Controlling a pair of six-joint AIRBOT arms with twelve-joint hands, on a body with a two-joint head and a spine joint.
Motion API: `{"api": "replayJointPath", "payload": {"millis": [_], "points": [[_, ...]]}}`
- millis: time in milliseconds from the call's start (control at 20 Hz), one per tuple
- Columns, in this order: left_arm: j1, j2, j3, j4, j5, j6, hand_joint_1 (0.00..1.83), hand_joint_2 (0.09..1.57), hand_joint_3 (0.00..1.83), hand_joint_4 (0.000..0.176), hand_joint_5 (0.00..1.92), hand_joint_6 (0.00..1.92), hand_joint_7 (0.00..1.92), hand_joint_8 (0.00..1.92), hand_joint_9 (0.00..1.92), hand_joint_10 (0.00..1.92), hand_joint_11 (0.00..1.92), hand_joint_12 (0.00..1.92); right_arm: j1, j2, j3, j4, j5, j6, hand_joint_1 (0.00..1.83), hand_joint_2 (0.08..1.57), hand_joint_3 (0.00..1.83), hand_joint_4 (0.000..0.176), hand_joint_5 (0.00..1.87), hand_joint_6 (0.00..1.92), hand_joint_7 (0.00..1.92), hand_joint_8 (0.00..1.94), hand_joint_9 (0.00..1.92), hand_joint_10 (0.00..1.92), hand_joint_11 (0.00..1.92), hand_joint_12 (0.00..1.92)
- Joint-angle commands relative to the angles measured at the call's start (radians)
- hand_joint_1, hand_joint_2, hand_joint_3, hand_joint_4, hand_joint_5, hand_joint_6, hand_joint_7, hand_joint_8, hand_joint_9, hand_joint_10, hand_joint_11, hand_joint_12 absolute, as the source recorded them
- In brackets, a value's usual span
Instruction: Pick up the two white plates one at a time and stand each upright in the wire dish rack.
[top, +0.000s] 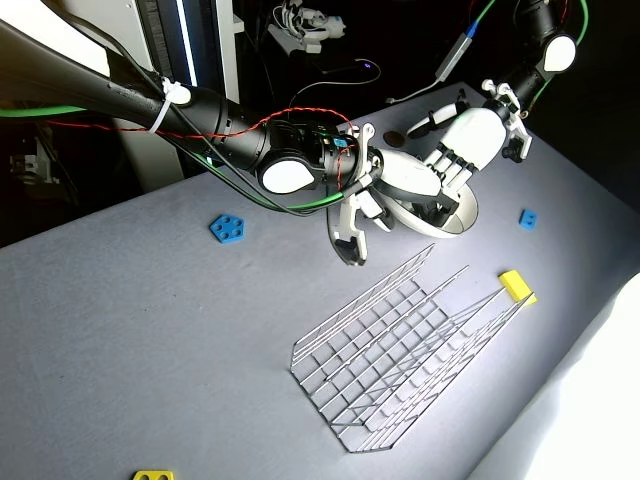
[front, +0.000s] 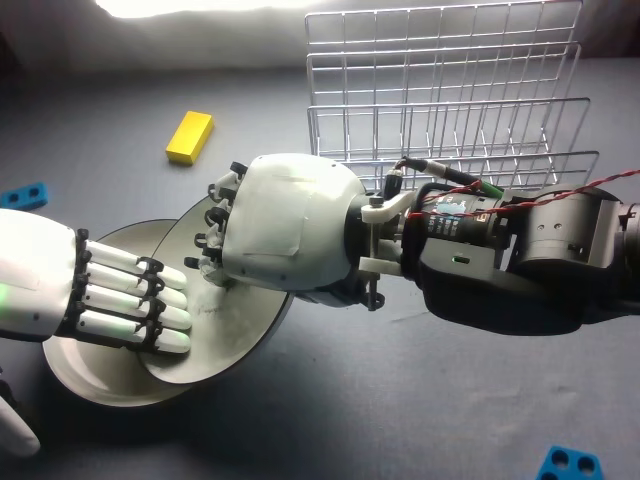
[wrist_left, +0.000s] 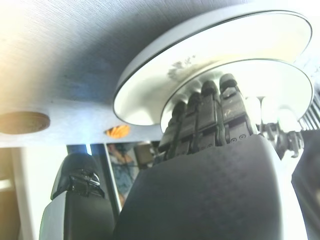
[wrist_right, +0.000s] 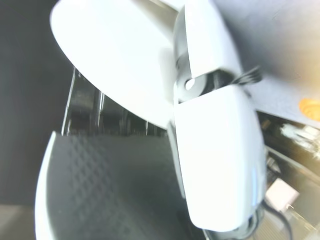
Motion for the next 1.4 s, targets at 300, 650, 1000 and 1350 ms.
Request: {"api": "replayJointPath", "payload": {"millis": [300,650,1000,1350], "points": [[-0.078,0.02,-0.011,-0.028,-0.02,-0.111,0.0,1.06,0.0,0.0,0.03,0.0,0.0,0.0,0.0,0.0,0.0,0.0,0.024,0.015,-0.008,-0.003,0.072,0.003,1.37,1.13,0.0,0.0,0.92,1.09,0.94,0.93,0.9,1.2,0.74,1.27],[-0.228,0.117,-0.049,-0.064,-0.014,-0.212,0.0,1.06,0.0,0.0,0.03,0.0,0.0,0.0,0.0,0.0,0.0,0.0,0.071,0.079,-0.105,-0.003,0.061,0.009,1.37,1.13,0.0,0.0,0.9,1.12,0.96,0.92,0.89,1.2,0.73,1.23],[-0.353,0.199,-0.081,-0.012,-0.01,-0.31,0.0,1.06,0.0,0.0,0.04,0.0,0.01,0.0,0.0,0.0,0.0,0.0,0.122,0.129,-0.173,-0.003,0.06,0.029,1.37,1.13,0.0,0.0,0.89,1.13,0.96,0.94,0.88,1.22,0.69,1.25],[-0.467,0.252,-0.086,0.067,-0.012,-0.378,0.0,1.05,0.0,0.0,0.05,0.01,0.02,0.0,0.0,0.0,0.0,0.0,0.172,0.164,-0.209,-0.003,0.066,0.068,1.37,1.13,0.0,0.0,0.9,1.12,0.96,0.93,0.88,1.22,0.69,1.26]]}}
